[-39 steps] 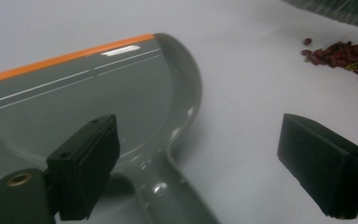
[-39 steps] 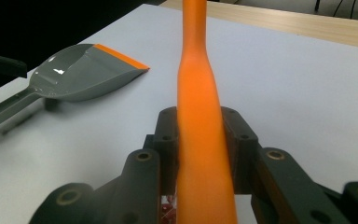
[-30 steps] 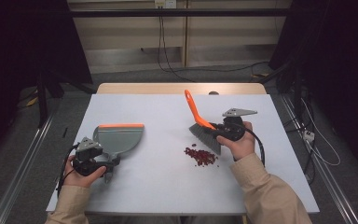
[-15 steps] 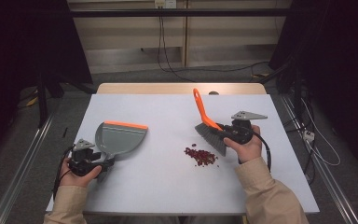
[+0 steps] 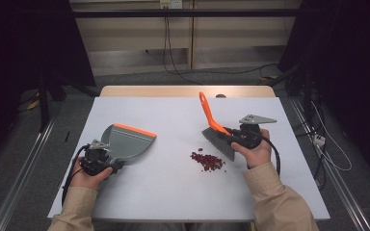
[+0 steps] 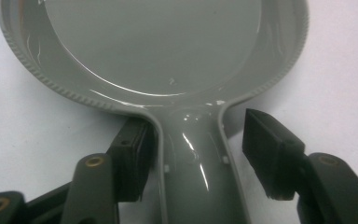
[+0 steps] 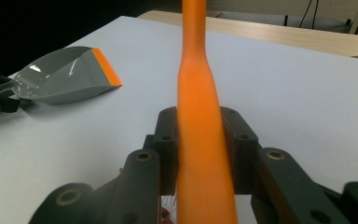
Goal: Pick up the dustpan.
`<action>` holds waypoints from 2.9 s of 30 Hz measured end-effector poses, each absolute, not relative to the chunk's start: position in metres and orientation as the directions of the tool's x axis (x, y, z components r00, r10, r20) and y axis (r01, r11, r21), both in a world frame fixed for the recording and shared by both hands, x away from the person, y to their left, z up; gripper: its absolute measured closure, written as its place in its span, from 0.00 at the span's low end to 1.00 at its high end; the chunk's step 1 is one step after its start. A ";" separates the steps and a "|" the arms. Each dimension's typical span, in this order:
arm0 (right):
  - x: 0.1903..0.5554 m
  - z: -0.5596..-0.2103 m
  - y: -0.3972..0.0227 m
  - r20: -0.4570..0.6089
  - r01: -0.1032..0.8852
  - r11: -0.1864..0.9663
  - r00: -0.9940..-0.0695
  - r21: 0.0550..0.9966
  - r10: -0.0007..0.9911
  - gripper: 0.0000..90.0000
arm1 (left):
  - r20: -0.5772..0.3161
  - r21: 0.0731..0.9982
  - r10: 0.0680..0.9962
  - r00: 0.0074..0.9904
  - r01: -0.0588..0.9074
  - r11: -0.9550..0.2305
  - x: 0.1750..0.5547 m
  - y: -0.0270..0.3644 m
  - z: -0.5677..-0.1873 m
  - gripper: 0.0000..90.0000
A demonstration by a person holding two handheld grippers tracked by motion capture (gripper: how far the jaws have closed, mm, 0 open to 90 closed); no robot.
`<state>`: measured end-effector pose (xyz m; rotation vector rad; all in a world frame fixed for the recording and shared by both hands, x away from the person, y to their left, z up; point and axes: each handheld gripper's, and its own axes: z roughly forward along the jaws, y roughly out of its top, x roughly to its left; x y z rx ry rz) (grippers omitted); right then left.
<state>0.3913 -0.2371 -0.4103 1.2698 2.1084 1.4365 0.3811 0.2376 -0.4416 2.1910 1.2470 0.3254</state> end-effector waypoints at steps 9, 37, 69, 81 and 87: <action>0.392 -0.410 -0.240 0.224 0.497 0.109 -0.562 0.861 0.796 0.79 | -0.091 0.605 0.815 0.572 0.682 -0.411 0.381 0.244 -0.433 0.71; 0.383 -0.424 -0.248 0.144 0.500 0.144 -0.494 0.854 0.857 0.79 | -0.114 0.577 0.463 0.879 0.438 -0.689 0.346 0.171 -0.423 0.71; 0.379 -0.415 -0.232 -0.043 0.543 0.377 -0.528 0.750 0.848 0.77 | -0.082 0.543 0.331 0.940 0.320 -0.776 0.342 0.144 -0.429 0.70; 0.360 -0.420 -0.217 -0.074 0.544 0.378 -0.498 0.750 0.864 0.79 | -0.097 0.550 0.311 0.945 0.312 -0.775 0.343 0.141 -0.432 0.70; 0.354 -0.422 -0.210 -0.076 0.538 0.358 -0.476 0.764 0.876 0.79 | -0.104 0.550 0.307 0.946 0.312 -0.775 0.342 0.138 -0.431 0.70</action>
